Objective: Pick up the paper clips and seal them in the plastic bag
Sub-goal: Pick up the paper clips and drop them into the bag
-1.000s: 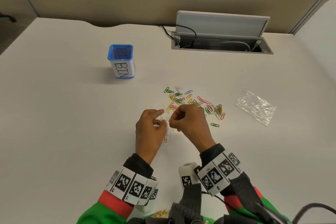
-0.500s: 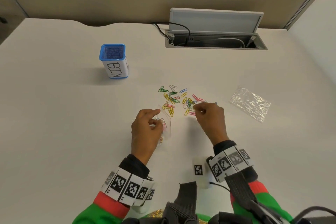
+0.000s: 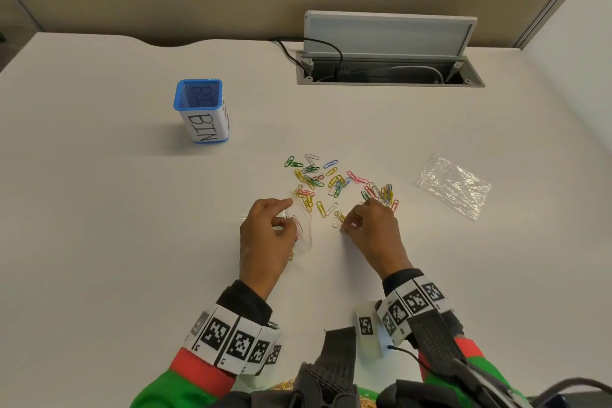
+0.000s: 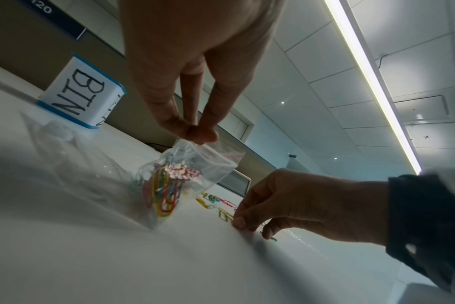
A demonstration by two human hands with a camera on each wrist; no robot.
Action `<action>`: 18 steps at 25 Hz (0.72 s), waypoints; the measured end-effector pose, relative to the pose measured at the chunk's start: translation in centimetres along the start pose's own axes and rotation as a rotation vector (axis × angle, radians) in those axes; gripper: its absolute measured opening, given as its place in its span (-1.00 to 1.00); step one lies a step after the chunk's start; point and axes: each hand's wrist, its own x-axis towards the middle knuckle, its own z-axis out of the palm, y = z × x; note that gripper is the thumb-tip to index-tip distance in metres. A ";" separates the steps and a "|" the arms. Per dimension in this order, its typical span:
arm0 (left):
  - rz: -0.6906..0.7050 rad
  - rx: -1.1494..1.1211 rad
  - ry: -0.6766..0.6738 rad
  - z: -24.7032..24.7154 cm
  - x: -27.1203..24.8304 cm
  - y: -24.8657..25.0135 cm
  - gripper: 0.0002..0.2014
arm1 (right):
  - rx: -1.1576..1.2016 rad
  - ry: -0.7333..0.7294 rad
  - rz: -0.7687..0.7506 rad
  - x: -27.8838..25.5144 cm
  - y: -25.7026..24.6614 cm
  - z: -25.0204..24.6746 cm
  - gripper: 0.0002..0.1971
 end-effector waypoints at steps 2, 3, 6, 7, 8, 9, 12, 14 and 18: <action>0.001 0.009 -0.002 0.0 0.0 0.0 -0.71 | 0.006 0.029 -0.019 0.0 -0.1 0.1 -0.96; 0.001 0.013 -0.005 0.0 -0.1 0.0 -0.71 | 0.019 0.038 -0.018 0.0 -0.2 0.1 -0.95; -0.006 0.021 -0.006 0.0 -0.1 0.1 -0.70 | 0.057 0.032 0.019 0.1 -0.3 0.2 -0.81; -0.004 0.025 -0.004 -0.1 -0.1 0.2 -0.70 | 0.067 0.030 0.032 0.1 -0.3 0.3 -0.77; -0.004 0.027 -0.002 -0.1 -0.1 0.2 -0.70 | 0.083 0.035 0.049 0.2 -0.2 0.2 -0.75; -0.004 0.025 -0.001 -0.1 0.0 0.1 -0.70 | 0.120 0.053 0.073 0.2 -0.2 0.1 -0.76; -0.009 0.020 -0.003 -0.3 -0.1 0.1 -0.71 | 0.452 0.075 0.187 0.2 -1.1 -1.2 -0.82; -0.010 0.016 -0.007 -0.2 -0.1 0.1 -0.71 | 0.759 0.000 0.195 -0.2 -2.9 -2.4 -0.85; -0.016 -0.032 -0.016 -0.1 -0.1 0.2 -0.71 | 0.888 -0.097 0.075 -0.8 -6.1 -2.6 -0.85</action>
